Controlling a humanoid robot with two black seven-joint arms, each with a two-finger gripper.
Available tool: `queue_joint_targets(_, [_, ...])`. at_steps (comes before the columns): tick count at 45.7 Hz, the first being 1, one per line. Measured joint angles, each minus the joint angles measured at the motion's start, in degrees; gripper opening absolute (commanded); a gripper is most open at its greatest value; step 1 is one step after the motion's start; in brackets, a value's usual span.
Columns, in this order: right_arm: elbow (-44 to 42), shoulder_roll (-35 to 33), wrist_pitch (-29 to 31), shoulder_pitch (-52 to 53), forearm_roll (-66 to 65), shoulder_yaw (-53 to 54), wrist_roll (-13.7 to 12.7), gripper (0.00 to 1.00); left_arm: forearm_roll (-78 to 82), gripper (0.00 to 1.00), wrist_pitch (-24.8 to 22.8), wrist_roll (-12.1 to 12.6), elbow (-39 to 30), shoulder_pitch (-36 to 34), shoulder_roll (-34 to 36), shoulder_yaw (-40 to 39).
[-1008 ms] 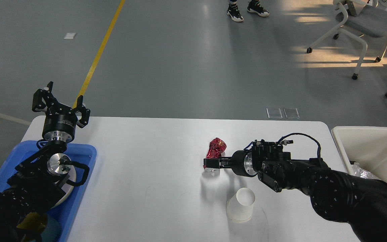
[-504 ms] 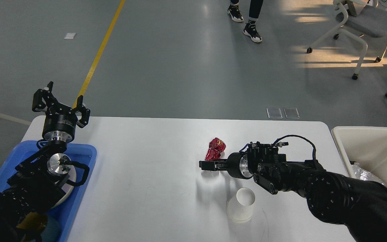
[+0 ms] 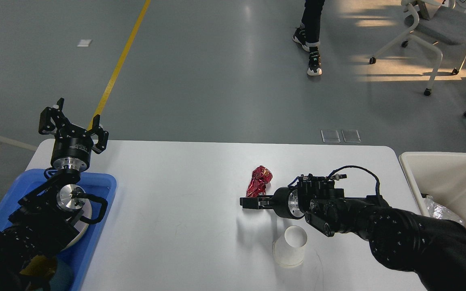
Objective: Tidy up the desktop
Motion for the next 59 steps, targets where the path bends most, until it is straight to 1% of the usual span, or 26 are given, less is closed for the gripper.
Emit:
queue_joint_targets(3, [0.0, 0.0, 0.0, -0.1, 0.0, 0.0, 0.0, 0.80, 0.0, 0.97, 0.0, 0.0, 0.0, 0.0, 0.0, 0.0])
queue_joint_targets(8, [0.0, 0.0, 0.0, -0.1, 0.0, 0.0, -0.2, 0.79, 0.0, 0.96, 0.0, 0.0, 0.0, 0.0, 0.0, 0.0])
queue_joint_targets(14, [0.0, 0.0, 0.0, -0.1, 0.0, 0.0, -1.3, 0.78, 0.0, 0.96, 0.0, 0.0, 0.0, 0.0, 0.0, 0.0])
queue_joint_targets(17, [0.0, 0.0, 0.0, -0.1, 0.0, 0.0, -1.7, 0.75, 0.0, 0.97, 0.0, 0.0, 0.0, 0.0, 0.0, 0.0])
queue_joint_targets(21, [-0.1, 0.0, 0.0, -0.1, 0.0, 0.0, -1.8, 0.74, 0.0, 0.97, 0.0, 0.0, 0.0, 0.0, 0.0, 0.0])
queue_joint_targets(24, [-0.1, 0.0, 0.0, -0.1, 0.0, 0.0, -1.9, 0.69, 0.0, 0.97, 0.0, 0.0, 0.0, 0.0, 0.0, 0.0])
queue_joint_targets(26, [-0.1, 0.0, 0.0, -0.1, 0.0, 0.0, -1.9, 0.69, 0.0, 0.97, 0.0, 0.0, 0.0, 0.0, 0.0, 0.0])
queue_joint_targets(28, [-0.1, 0.0, 0.1, -0.2, 0.0, 0.0, -1.9, 0.72, 0.0, 0.97, 0.0, 0.0, 0.0, 0.0, 0.0, 0.0])
queue_joint_targets(29, [-0.1, 0.0, 0.1, -0.3, 0.0, 0.0, -1.9, 0.78, 0.0, 0.97, 0.0, 0.0, 0.0, 0.0, 0.0, 0.0])
queue_joint_targets(31, [0.0, 0.0, 0.2, -0.3, 0.0, 0.0, -1.9, 0.92, 0.0, 0.97, 0.0, 0.0, 0.0, 0.0, 0.0, 0.0])
queue_joint_targets(32, [0.0, 0.0, 0.2, -0.3, 0.0, 0.0, -1.9, 0.98, 0.0, 0.96, 0.0, 0.0, 0.0, 0.0, 0.0, 0.0])
queue_joint_targets(33, [0.1, 0.0, 0.3, -0.3, 0.0, -0.1, -1.9, 1.00, 0.0, 0.96, 0.0, 0.0, 0.0, 0.0, 0.0, 0.0])
queue_joint_targets(39, [1.1, -0.6, 1.7, 1.4, 0.1, -0.2, -1.9, 1.00, 0.0, 0.97, 0.0, 0.0, 0.0, 0.0, 0.0, 0.0])
queue_joint_targets(43, [3.5, -3.1, 5.6, 4.6, 0.2, -0.5, -1.9, 1.00, 0.0, 0.97, 0.0, 0.0, 0.0, 0.0, 0.0, 0.0])
queue_joint_targets(46, [6.2, -6.3, 10.8, 8.1, 0.2, -1.2, -1.9, 1.00, 0.0, 0.97, 0.0, 0.0, 0.0, 0.0, 0.0, 0.0])
queue_joint_targets(48, [8.9, -8.8, 15.7, 11.2, 0.2, -2.2, -1.9, 1.00, 0.0, 0.96, 0.0, 0.0, 0.0, 0.0, 0.0, 0.0])
queue_joint_targets(51, [11.7, -11.3, 20.5, 14.5, 0.1, -3.7, -1.9, 1.00, 0.0, 0.97, 0.0, 0.0, 0.0, 0.0, 0.0, 0.0])
queue_joint_targets(55, [15.0, -13.8, 25.6, 19.0, 0.0, -6.7, -1.9, 1.00, 0.0, 0.96, 0.0, 0.0, 0.0, 0.0, 0.0, 0.0])
queue_joint_targets(59, [18.0, -15.1, 29.4, 23.5, -0.6, -10.4, -1.8, 1.00, 0.0, 0.97, 0.0, 0.0, 0.0, 0.0, 0.0, 0.0])
